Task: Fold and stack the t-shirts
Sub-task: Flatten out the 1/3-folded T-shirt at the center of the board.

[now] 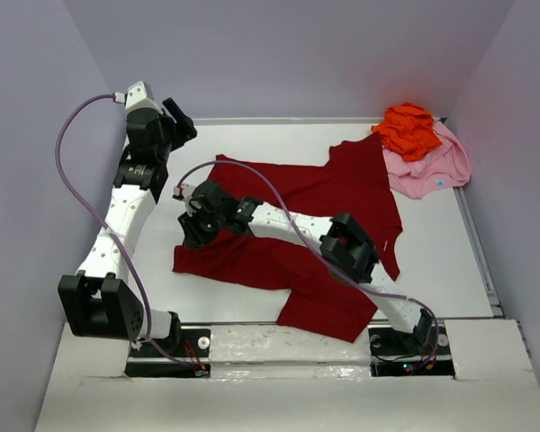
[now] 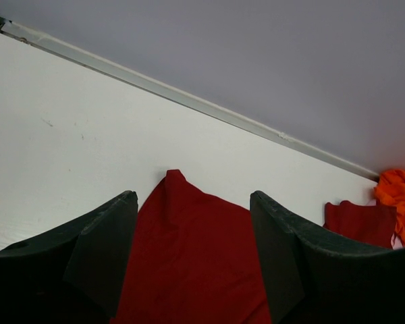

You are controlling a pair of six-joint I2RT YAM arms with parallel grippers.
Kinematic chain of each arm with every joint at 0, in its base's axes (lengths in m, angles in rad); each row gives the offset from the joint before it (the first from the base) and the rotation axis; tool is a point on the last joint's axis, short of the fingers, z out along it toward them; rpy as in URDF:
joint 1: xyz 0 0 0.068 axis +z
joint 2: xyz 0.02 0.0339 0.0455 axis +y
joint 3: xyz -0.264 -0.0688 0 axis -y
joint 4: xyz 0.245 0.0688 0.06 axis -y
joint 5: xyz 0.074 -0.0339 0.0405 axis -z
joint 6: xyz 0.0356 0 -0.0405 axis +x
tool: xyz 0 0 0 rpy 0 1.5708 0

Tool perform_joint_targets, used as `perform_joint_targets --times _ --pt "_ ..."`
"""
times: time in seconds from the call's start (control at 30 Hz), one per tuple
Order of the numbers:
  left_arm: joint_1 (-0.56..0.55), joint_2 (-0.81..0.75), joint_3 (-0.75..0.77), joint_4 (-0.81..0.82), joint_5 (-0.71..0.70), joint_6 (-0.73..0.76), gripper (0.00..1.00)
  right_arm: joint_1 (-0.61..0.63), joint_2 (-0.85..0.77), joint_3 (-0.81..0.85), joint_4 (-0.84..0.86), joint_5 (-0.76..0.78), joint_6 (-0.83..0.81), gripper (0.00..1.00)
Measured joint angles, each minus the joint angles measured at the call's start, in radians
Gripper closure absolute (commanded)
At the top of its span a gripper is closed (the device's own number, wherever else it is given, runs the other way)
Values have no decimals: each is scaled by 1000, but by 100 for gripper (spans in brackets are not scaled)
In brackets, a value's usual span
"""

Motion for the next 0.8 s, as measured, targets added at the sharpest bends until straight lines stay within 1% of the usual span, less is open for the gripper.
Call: perform_joint_targets --times 0.27,0.43,0.53,0.63,0.8 --pt "4 1 0 0 9 -2 23 0 42 3 -9 -10 7 59" --pt "5 9 0 0 15 -5 23 0 43 4 -9 -13 10 62" --pt "5 14 0 0 19 -5 23 0 43 4 -9 -13 11 66" --pt "6 16 0 0 23 -8 23 0 43 4 -8 -12 12 76" --pt "6 16 0 0 26 -8 23 0 43 2 -4 -11 16 100"
